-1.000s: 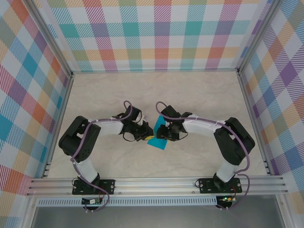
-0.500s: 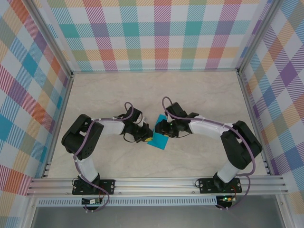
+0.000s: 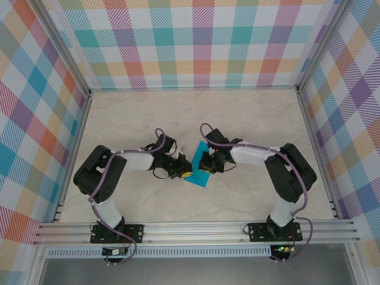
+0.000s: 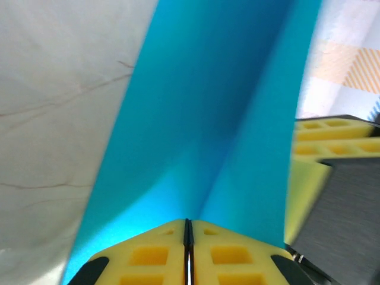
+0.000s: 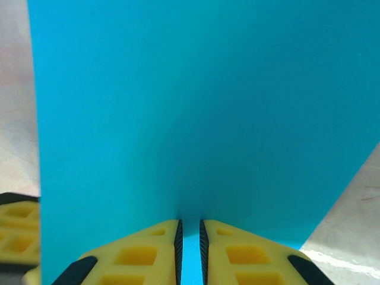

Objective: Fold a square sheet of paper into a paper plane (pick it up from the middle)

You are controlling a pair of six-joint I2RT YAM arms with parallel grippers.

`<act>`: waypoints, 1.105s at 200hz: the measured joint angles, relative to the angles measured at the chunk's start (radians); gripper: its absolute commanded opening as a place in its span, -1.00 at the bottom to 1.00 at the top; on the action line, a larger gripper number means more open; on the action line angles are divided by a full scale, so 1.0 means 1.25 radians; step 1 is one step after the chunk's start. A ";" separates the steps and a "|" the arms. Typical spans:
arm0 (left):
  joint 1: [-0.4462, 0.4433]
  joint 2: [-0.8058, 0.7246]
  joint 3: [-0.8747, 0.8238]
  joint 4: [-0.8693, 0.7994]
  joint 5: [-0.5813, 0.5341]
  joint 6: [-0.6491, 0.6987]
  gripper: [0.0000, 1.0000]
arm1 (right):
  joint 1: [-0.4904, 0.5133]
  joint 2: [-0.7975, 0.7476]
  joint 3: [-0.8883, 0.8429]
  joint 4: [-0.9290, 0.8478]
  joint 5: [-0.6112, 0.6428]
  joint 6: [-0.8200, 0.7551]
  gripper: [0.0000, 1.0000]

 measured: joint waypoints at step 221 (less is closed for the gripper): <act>-0.001 0.062 0.000 0.178 0.047 -0.102 -0.74 | -0.058 -0.156 -0.115 0.093 -0.119 0.015 -0.24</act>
